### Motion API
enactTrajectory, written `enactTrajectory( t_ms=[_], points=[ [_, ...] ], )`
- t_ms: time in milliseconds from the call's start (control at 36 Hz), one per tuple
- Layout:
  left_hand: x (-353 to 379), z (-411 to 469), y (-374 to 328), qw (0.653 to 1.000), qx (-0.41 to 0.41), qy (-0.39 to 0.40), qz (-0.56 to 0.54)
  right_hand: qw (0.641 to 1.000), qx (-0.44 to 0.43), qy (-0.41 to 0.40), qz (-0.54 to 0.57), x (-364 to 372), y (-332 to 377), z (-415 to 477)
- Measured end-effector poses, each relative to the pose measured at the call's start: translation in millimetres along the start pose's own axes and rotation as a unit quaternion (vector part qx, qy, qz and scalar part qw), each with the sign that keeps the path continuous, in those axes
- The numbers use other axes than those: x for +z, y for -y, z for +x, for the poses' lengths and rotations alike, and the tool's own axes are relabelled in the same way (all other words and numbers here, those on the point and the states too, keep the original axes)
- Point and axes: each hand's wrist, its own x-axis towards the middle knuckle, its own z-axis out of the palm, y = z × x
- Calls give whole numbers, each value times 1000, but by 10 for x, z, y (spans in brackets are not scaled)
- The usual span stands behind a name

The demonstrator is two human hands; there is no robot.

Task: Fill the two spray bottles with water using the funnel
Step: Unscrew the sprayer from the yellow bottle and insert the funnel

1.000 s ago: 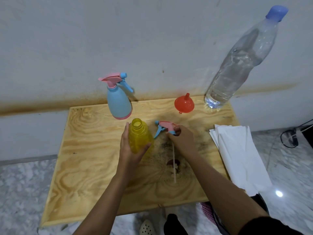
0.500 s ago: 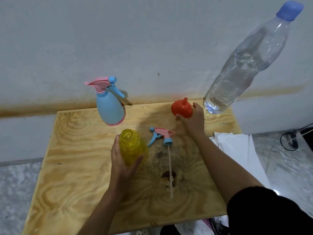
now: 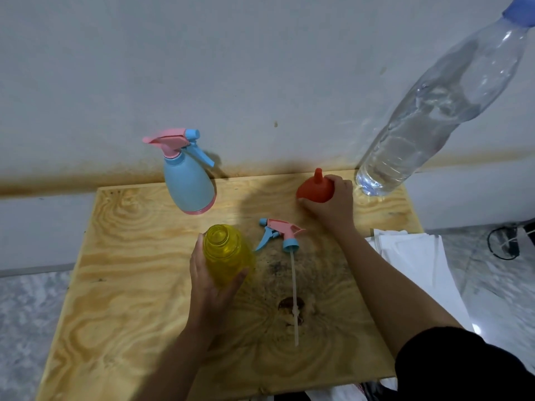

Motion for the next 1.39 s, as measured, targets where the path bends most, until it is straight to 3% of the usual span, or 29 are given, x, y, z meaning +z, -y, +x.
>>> enactTrajectory(
  t_ms=[361, 528, 722, 972, 1389],
  points=[
    [-30, -1, -187, 1000, -11, 15, -3, 994, -55, 58, 74, -215, 425, -614],
    [-61, -36, -237, 1000, 23, 16, 4, 985, -70, 110, 116, -384, 767, -906],
    [-99, -16, -225, 999, 24, 29, 19, 975, -154, 163, -12, -582, 1247, -1167],
    [-205, -57, -280, 999, 10, 48, -20, 946, -241, 201, -80, -561, 1510, -1332],
    [-214, -100, -310, 997, 19, 71, -20, 880, -310, 260, -247, -494, 1889, -1305]
  ],
)
